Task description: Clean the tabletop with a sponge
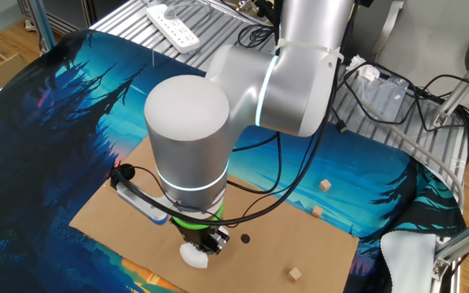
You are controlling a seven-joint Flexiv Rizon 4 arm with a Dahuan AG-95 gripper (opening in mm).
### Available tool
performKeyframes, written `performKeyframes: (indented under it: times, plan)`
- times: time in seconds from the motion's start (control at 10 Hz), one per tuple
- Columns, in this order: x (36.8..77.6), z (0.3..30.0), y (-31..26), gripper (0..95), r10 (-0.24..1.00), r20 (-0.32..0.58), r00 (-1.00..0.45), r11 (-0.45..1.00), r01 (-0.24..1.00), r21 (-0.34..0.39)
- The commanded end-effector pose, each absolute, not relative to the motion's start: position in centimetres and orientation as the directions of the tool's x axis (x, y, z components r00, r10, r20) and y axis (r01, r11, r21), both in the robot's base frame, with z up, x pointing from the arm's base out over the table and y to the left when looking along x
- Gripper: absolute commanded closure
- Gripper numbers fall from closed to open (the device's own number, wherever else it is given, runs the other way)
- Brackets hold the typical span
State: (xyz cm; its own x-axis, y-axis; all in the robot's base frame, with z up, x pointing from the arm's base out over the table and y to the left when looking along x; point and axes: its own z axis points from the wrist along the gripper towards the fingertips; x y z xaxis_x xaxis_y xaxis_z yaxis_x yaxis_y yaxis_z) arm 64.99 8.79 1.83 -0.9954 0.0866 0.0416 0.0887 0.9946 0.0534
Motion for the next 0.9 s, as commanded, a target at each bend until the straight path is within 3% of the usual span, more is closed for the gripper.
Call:
performKeyframes:
  times: [0.1,0.9]
  plan:
    - [64.89,2.02,8.94,95.0,0.089,0.044,-0.995,0.994,0.091,0.053]
    - [64.80,2.21,9.19,95.0,0.091,0.047,-0.995,0.994,0.093,0.055]
